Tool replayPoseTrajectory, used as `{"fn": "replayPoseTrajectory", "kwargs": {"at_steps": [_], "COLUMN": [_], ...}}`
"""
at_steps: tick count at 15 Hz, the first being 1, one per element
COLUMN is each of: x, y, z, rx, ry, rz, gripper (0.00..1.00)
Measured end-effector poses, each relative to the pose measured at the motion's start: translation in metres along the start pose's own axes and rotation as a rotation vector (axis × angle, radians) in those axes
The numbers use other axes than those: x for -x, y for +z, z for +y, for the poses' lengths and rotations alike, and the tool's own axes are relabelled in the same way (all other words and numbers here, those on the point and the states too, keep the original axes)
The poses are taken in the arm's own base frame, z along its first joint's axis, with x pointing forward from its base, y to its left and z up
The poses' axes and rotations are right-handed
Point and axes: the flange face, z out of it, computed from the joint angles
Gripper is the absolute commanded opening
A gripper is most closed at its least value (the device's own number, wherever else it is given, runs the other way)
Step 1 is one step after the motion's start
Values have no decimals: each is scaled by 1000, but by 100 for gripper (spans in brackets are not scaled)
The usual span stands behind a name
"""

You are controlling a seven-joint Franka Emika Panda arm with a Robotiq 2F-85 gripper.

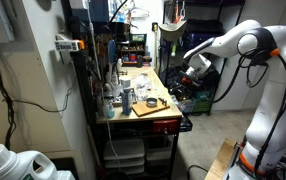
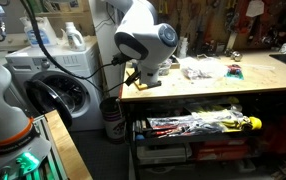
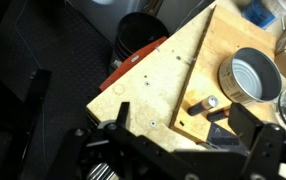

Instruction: Pick up the two batteries and put them in the silver bowl

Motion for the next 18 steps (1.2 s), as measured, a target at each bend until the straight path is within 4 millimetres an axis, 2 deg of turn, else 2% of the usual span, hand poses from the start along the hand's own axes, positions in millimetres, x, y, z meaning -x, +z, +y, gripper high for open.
{"fn": "replayPoseTrajectory", "kwargs": {"at_steps": [8, 13, 18], "x": [-39, -46, -51], "y": [19, 37, 49], "z": [-7, -11, -10], "rx": [-180, -257, -251], "ry": [337, 508, 537], "rz": [-133, -281, -325], "gripper": [100, 100, 100]}}
